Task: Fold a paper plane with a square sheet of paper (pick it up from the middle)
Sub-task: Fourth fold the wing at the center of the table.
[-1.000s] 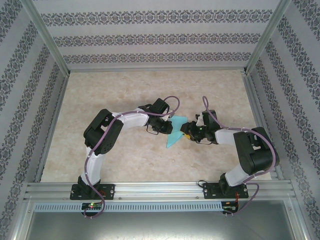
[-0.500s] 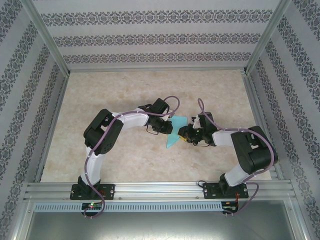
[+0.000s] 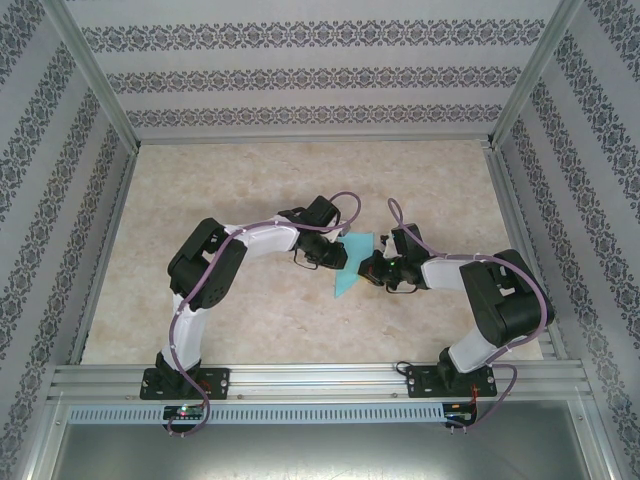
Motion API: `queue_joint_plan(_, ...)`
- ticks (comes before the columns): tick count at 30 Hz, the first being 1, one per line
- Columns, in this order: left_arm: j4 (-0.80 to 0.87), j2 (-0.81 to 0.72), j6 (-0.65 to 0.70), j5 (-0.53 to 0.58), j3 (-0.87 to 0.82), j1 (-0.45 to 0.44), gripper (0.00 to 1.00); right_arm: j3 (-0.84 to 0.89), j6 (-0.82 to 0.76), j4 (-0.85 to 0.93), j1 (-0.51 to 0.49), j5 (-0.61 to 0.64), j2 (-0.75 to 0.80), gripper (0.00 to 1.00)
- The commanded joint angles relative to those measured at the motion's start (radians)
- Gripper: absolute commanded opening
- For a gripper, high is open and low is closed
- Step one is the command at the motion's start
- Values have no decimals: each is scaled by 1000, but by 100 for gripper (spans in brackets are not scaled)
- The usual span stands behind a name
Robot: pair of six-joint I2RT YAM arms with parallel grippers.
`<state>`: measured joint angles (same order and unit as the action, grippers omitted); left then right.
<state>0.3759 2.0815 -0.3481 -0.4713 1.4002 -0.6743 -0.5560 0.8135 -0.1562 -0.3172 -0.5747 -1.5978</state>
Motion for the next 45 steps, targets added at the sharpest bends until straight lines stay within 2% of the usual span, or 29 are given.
queue_joint_plan(1,100,-57,-9,13,39,-7,21,-20,-48,68,-7,46,5,2)
queue_joint_plan(6,114,-94,-13,19,33,-8,21,-37,-70,106,-7,51,10,1)
queue_joint_plan(15,-6,-100,-78,-89,-57,-11,16,-62,-81,125,-9,36,5,1)
queue_joint_plan(29,-48,-11,-78,-98,-55,-11,13,-76,-95,170,-13,36,35,1)
queue_joint_plan(45,-18,26,-36,-50,-65,-11,12,-142,-106,253,-59,70,42,2)
